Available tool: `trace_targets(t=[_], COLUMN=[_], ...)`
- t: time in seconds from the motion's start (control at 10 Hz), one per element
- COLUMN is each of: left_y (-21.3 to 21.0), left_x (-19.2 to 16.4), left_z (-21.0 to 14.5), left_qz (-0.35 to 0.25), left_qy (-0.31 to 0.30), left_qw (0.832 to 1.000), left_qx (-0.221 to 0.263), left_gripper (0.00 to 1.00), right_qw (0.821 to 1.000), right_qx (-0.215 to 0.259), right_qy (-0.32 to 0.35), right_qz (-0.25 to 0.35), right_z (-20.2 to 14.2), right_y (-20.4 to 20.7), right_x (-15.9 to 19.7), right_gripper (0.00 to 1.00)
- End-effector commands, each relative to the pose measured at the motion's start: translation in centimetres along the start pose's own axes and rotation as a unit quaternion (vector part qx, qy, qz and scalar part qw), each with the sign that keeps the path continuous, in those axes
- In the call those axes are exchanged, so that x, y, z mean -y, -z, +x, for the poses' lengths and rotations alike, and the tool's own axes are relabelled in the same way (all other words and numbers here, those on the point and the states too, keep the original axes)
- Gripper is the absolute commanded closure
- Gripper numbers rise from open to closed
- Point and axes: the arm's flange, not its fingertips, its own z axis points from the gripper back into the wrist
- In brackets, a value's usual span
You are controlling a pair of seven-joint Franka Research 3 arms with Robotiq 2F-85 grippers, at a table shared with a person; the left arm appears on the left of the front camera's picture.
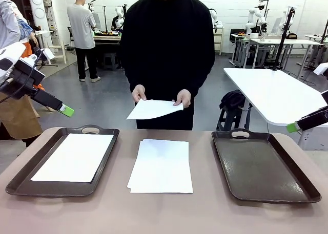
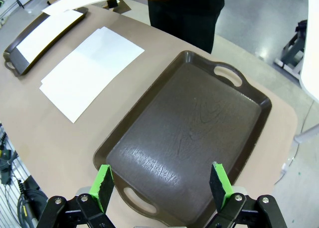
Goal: Sort the A4 documents.
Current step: Receive the A4 Paper.
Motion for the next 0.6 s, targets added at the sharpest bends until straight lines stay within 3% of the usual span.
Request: trace_targets(t=[0.0,0.5], left_y=[0.03,0.03], left_x=[-0.04,-0.04], left_z=[-0.05,-0.05], left_qz=[-0.002,-0.002], left_qy=[-0.001,-0.001], left_qw=[1.000,1.000], left_qx=[0.001,0.001], left_gripper=[0.00,0.00], right_qw=[1.000,1.000], right_qx=[0.003,0.003], right_qy=[0.003,0.003], right_qz=[0.009,0.009], right_z=[-0.10,-0.10], right_y=[0.22,0.22], right_x=[0.10,0.10], right_gripper=[0.00,0.00])
